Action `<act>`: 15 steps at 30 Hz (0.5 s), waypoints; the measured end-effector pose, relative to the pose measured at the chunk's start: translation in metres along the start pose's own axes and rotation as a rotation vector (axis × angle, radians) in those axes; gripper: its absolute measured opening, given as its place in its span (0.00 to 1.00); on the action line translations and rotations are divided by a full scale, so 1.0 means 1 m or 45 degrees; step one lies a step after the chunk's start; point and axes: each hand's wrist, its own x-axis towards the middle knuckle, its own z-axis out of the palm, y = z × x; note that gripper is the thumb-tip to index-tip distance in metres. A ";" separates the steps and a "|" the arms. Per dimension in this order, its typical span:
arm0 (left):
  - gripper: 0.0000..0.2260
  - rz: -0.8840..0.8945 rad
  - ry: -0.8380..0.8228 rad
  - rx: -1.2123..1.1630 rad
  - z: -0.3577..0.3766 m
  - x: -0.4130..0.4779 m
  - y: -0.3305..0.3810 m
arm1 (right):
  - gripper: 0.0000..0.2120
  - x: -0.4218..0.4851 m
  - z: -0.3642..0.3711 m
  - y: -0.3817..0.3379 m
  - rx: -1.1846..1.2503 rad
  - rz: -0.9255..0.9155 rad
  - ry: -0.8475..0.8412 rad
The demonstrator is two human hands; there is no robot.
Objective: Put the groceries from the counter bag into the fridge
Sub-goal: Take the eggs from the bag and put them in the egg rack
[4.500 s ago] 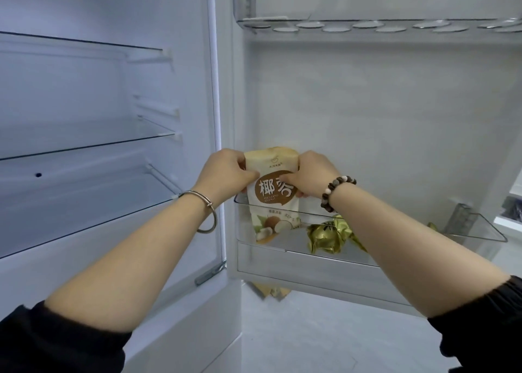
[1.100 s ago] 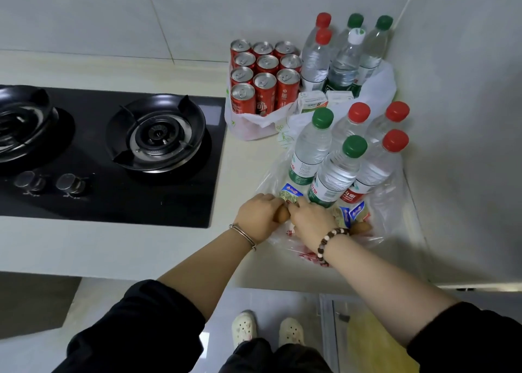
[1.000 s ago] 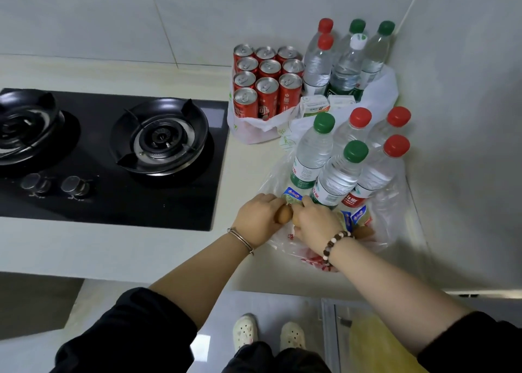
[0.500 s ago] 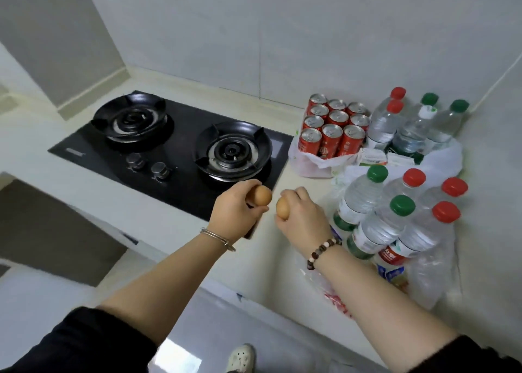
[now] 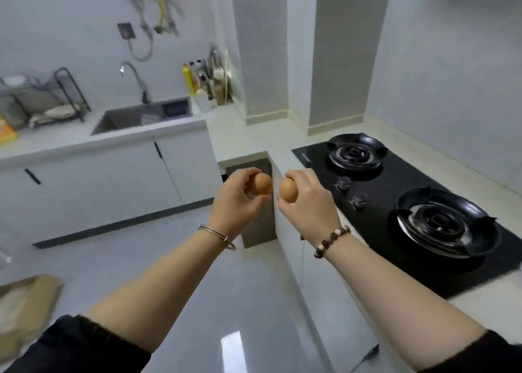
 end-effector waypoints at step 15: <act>0.17 -0.262 0.841 0.265 -0.370 -0.137 -0.091 | 0.19 0.014 0.123 -0.381 0.794 -0.609 -0.145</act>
